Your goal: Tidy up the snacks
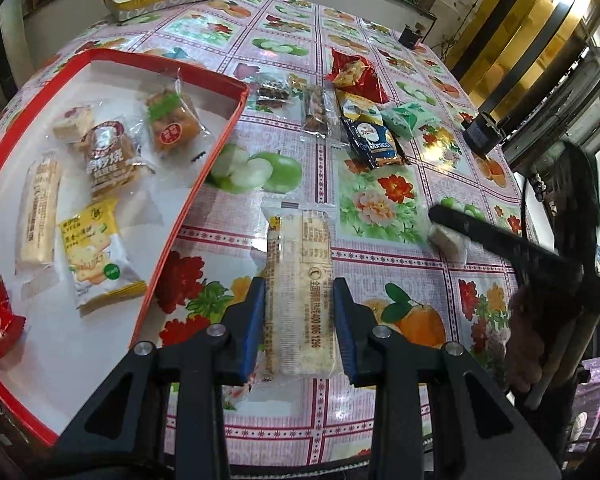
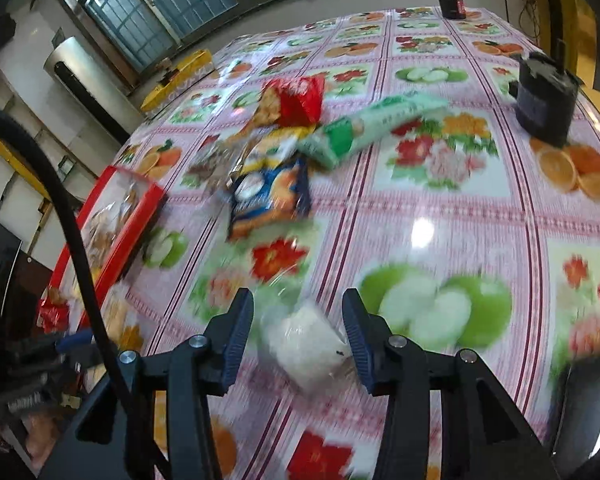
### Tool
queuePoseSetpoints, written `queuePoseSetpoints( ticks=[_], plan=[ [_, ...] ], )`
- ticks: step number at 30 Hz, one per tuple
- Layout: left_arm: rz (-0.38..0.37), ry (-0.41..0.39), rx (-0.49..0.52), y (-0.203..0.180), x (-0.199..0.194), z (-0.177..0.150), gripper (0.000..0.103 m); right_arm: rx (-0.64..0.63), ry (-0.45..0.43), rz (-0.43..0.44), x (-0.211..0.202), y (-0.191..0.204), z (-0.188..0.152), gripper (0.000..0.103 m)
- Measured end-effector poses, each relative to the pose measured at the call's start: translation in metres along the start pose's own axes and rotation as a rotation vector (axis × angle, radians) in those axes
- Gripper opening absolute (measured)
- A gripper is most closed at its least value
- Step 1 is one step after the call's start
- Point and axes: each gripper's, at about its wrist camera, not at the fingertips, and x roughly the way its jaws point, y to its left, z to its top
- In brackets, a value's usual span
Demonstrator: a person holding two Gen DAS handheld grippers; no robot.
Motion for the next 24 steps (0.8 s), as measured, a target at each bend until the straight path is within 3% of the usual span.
queuePoseSetpoints(
  ticks=[6,8,14,17,24],
  plan=[
    [-0.015,-0.01,0.009,-0.005,-0.005,-0.001,0.034,-0.031,-0.041,-0.143,-0.006,0.018,-0.019,0.046],
    [-0.007,-0.021,0.012,-0.004,-0.009,-0.002,0.034,-0.05,-0.059,-0.219,-0.005,0.025,-0.023,0.036],
    [-0.005,-0.058,0.005,0.0,-0.026,-0.008,0.034,-0.072,-0.083,-0.284,-0.008,0.03,-0.032,0.031],
    [0.01,-0.109,-0.022,0.011,-0.042,-0.013,0.034,-0.051,-0.095,-0.232,-0.014,0.04,-0.034,0.031],
    [0.081,-0.183,-0.138,0.071,-0.094,-0.03,0.034,-0.123,-0.133,0.041,-0.03,0.114,-0.03,0.031]
  ],
)
